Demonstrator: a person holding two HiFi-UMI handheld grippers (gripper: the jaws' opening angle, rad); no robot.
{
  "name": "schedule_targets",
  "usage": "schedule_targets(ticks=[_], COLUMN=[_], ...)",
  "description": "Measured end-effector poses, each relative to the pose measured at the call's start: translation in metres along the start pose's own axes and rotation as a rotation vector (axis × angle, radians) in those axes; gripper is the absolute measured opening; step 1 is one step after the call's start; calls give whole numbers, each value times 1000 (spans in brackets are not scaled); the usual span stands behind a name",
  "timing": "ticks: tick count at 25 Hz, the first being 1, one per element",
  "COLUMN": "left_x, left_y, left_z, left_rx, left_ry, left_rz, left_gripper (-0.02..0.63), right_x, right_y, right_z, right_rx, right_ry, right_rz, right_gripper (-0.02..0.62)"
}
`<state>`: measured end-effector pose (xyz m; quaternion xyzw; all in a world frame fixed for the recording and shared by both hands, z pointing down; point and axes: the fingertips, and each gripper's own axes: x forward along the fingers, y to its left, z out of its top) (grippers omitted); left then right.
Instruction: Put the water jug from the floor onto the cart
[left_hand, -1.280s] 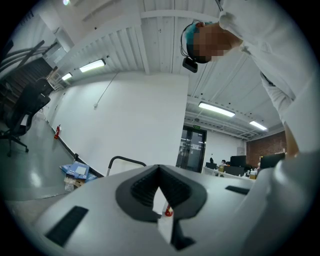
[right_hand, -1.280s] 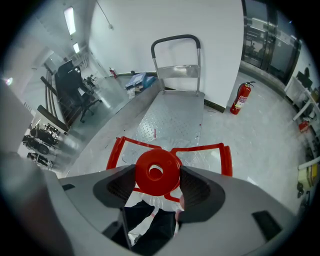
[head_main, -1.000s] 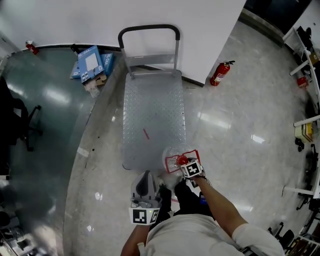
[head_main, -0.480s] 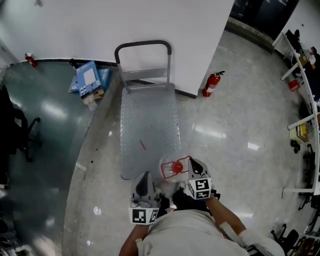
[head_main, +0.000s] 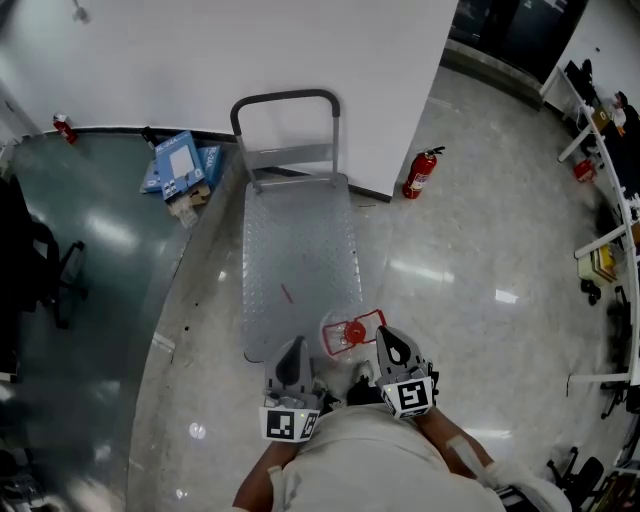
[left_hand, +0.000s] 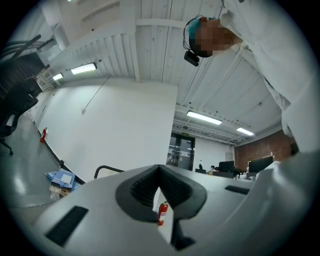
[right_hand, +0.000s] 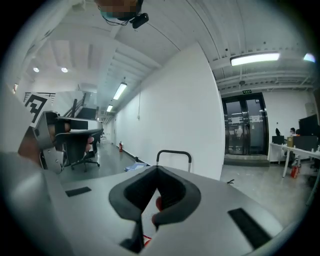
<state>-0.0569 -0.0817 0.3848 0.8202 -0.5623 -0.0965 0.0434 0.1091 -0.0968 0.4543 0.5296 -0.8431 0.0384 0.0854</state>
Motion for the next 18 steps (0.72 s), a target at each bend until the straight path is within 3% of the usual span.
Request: schedule_targets(ticks=[18], left_x=[8], left_y=[5], left_z=[3], left_rx=[10], left_ry=[-14], left_rz=[5], left_gripper=[3], right_x=[5], right_y=[-5], right_z=[12], right_rx=[-4], right_ry=[-44], right_rz=[-1], right_gripper=[12])
